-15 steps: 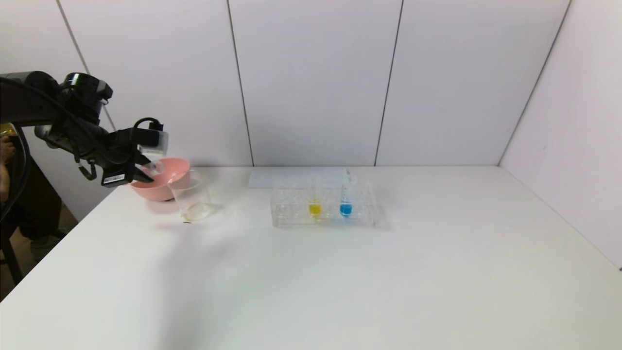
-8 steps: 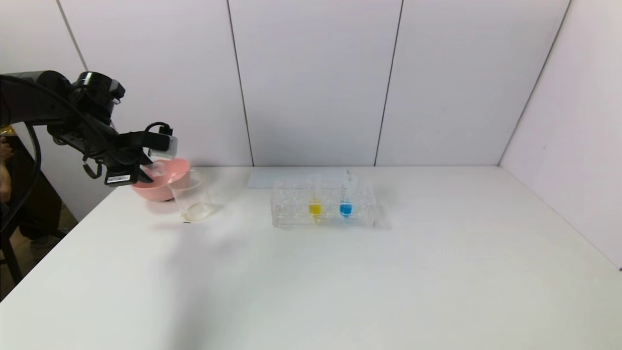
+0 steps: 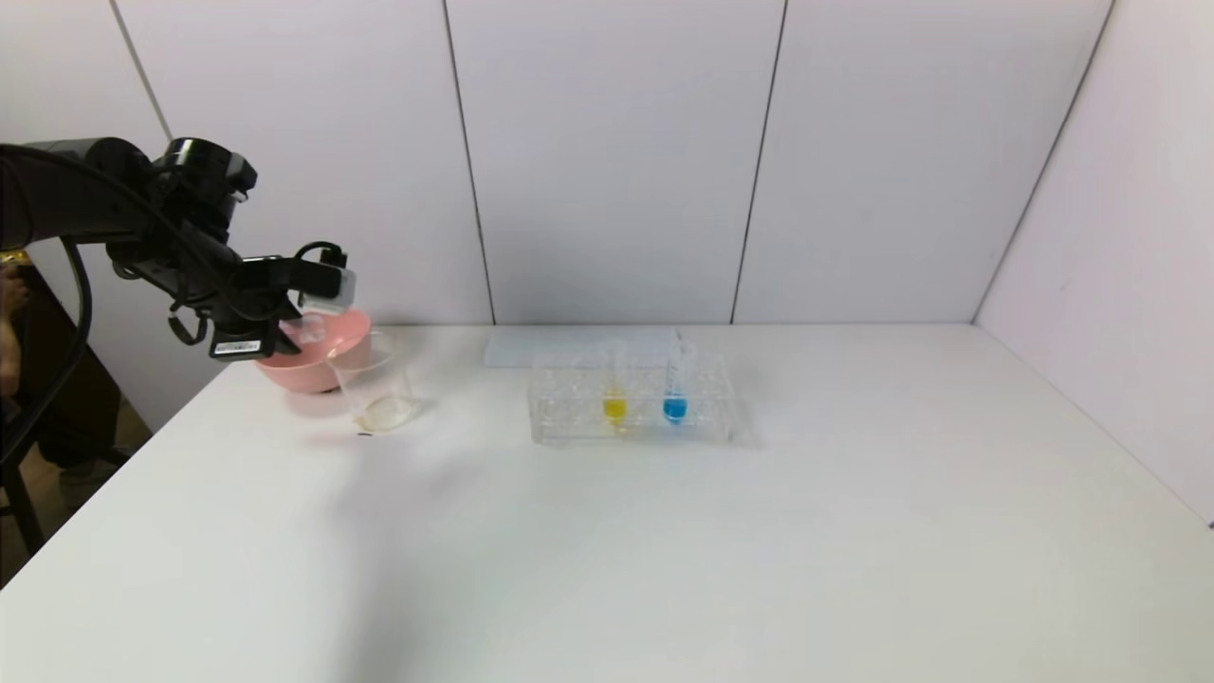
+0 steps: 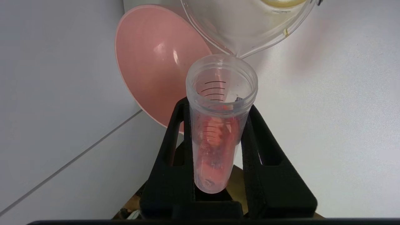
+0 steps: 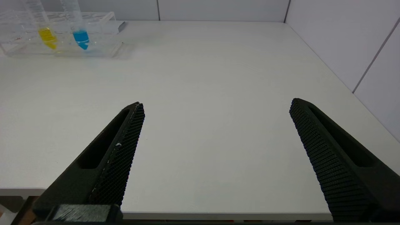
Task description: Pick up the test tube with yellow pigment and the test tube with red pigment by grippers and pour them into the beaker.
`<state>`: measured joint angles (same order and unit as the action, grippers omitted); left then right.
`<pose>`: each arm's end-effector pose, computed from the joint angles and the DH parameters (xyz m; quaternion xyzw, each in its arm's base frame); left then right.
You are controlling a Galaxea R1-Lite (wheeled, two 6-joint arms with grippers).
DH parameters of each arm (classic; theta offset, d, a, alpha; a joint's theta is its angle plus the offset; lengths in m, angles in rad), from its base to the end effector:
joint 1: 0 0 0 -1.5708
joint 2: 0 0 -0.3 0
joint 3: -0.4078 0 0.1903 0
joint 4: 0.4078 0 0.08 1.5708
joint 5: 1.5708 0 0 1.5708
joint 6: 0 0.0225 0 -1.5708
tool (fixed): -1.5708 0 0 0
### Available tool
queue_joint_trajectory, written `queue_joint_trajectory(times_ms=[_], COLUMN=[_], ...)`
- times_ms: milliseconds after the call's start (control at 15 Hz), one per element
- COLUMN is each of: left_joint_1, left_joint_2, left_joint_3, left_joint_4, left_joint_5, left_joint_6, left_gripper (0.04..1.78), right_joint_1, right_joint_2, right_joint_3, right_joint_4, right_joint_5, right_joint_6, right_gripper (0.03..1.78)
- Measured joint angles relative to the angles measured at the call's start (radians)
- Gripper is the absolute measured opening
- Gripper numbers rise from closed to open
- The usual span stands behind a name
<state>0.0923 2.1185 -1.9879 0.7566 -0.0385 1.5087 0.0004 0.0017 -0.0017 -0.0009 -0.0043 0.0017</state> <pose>0.4023 0.0364 0.2287 0.5979 0.3287 -0.2756 0.6772 -0.0228 -0.0001 0.0761 0.0009 -0.0005 -0.0019 1.0000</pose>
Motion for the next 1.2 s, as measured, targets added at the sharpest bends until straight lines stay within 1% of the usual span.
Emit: queue_joint_trajectory(times_ms=[200,533,1000,1200], left_joint_1=[-0.012,-0.033,-0.064,-0.076], left_joint_2=[0.004,0.012,0.016,0.019], left_joint_3=[0.000,0.000,0.000,0.000], left_joint_4=[-0.005,-0.020,-0.028,-0.042], left_joint_5=[0.013,0.073,0.211,0.215], left_joint_6=[0.002,0.006,0.030,0.033], left_gripper=[0.45,0.45,0.45,0.45], right_joint_1=[0.000,0.000,0.000,0.000], right_joint_2=[0.000,0.000,0.000,0.000], right_joint_3=[0.000,0.000,0.000,0.000], right_joint_4=[0.001,0.001,0.001,0.001], right_joint_5=[0.000,0.001,0.000,0.000], right_joint_6=[0.000,0.000,0.000,0.000], right_gripper=[1.70,1.70,1.70,1.70])
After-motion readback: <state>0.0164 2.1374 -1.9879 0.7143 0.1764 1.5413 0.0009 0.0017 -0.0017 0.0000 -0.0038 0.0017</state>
